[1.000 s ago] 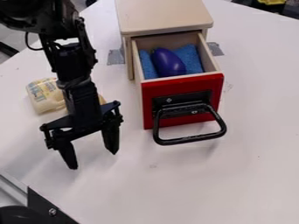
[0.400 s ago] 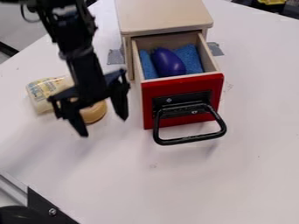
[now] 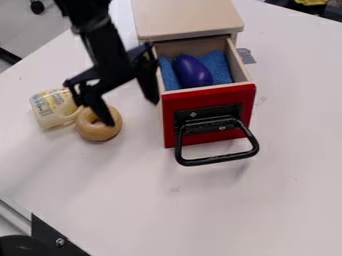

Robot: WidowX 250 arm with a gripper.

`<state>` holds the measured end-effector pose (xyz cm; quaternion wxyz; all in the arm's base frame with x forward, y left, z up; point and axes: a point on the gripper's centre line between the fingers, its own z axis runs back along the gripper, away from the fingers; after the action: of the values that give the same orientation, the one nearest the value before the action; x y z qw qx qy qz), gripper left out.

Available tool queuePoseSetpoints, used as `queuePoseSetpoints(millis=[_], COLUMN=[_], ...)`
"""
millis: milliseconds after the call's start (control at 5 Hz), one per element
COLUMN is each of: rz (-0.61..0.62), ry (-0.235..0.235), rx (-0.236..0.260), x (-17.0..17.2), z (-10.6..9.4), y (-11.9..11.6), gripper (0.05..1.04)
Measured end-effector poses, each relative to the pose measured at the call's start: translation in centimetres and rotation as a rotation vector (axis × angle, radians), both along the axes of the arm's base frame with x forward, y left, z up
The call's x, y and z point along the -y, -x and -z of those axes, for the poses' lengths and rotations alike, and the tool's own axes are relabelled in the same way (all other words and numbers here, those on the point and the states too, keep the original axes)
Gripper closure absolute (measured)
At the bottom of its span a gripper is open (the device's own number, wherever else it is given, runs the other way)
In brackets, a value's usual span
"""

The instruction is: Take the eggplant out of the drawer and put it on the left side of the table

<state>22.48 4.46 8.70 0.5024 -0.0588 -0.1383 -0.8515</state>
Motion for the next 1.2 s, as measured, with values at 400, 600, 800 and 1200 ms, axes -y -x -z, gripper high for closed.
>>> queuePoseSetpoints(millis=[400, 600, 800, 1200], rz=[0.11, 0.117, 0.139, 0.148], ry=[-0.001, 0.0, -0.022, -0.062], rx=[0.125, 0.128, 0.119, 0.138], x=[2.5, 2.7, 2.7, 2.1], z=[-2.9, -2.9, -2.0, -0.8], y=[-4.1, -5.3, -5.8, -6.7], gripper=[0.084, 0.084, 0.084, 0.084])
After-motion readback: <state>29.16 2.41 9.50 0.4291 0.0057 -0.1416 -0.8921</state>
